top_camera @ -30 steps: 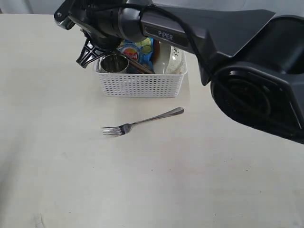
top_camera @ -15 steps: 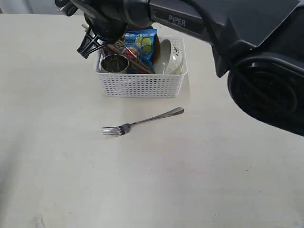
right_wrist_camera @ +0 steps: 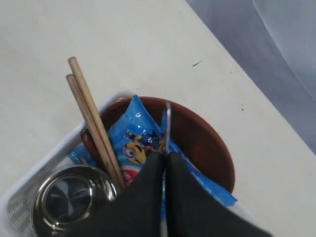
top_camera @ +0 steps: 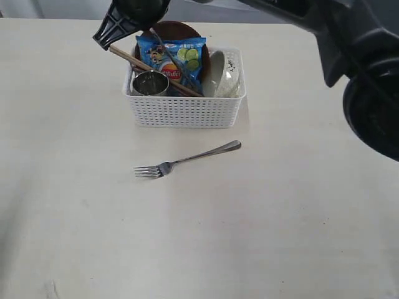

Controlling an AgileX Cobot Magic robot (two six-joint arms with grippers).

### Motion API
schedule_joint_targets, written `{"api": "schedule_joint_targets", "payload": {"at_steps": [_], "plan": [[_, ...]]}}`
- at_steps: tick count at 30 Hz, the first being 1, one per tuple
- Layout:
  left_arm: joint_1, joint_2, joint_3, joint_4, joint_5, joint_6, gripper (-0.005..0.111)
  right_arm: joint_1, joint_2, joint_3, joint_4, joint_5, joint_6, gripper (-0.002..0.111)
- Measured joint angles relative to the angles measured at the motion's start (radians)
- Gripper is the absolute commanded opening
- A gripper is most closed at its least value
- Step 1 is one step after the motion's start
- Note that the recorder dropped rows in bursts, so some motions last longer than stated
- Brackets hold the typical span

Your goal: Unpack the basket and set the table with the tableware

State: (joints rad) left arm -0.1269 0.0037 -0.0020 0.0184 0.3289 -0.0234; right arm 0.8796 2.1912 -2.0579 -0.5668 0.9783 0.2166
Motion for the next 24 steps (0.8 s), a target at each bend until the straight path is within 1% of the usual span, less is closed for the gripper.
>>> {"api": "schedule_joint_targets", "payload": {"at_steps": [10,19,24], "plan": [[0.0,0.0,0.0,0.0,0.0,0.0,0.0,0.007,-0.079,0.0,0.0,0.066,-0.011,0.0],[0.0,0.0,0.0,-0.002,0.0,0.0,0.0,0.07,-0.14,0.0,-0.004,0.119,-0.028,0.0],[0.0,0.0,0.0,-0.002,0.0,0.0,0.0,0.102,-0.164,0.0,-0.068,0.159,-0.029,0.0]]}}
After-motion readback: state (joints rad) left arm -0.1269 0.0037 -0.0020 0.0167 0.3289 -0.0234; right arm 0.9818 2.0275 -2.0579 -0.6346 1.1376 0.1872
